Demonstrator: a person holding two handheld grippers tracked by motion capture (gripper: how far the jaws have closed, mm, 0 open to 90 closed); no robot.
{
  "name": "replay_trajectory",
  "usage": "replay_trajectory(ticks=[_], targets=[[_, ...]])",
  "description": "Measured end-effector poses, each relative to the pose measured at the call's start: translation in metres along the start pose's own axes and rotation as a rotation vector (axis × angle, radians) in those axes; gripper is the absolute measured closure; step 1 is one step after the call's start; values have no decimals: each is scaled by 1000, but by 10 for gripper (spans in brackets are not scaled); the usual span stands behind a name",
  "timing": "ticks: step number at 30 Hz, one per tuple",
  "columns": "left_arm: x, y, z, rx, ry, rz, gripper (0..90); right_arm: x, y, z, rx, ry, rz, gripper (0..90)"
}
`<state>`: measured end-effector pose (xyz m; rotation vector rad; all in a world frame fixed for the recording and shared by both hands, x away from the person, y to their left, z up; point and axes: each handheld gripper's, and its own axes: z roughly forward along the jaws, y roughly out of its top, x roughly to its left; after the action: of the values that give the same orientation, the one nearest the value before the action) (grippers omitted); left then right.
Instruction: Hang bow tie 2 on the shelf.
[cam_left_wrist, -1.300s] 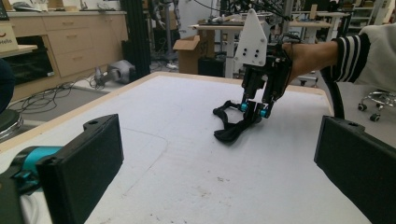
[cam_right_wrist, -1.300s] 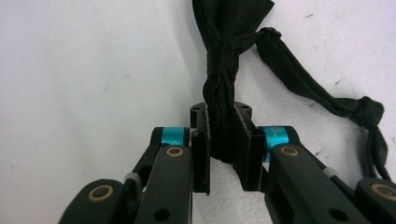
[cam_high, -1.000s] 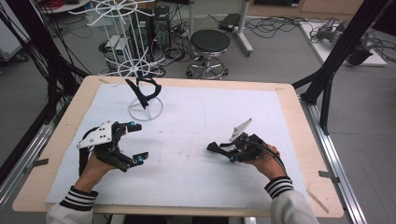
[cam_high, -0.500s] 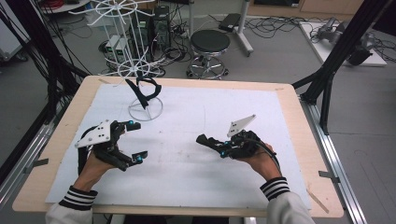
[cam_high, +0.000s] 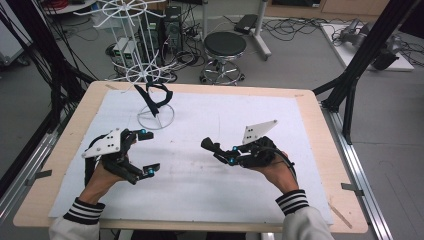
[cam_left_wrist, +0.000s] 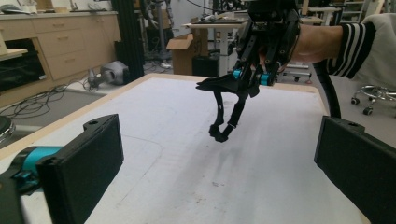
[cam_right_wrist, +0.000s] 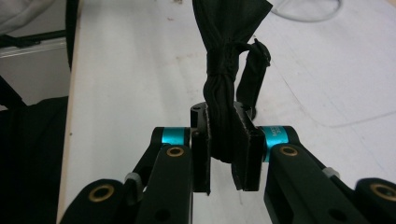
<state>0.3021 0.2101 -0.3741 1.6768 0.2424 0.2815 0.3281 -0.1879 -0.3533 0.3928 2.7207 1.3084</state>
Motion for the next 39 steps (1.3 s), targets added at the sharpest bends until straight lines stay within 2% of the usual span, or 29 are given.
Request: replay_trajectory(ticks=[7, 19, 30, 39], targets=[[-2, 5, 8, 17, -27, 14, 18, 6, 7, 2, -25, 29, -32, 791], [-3, 17, 25, 57, -70, 36, 18, 8, 15, 7, -60, 72, -74, 790], [-3, 30, 40, 86, -133, 54, 18, 12, 24, 12, -83, 114, -103, 790], [-5, 34, 54, 112, -182, 69, 25, 13, 26, 12, -97, 135, -121, 789]])
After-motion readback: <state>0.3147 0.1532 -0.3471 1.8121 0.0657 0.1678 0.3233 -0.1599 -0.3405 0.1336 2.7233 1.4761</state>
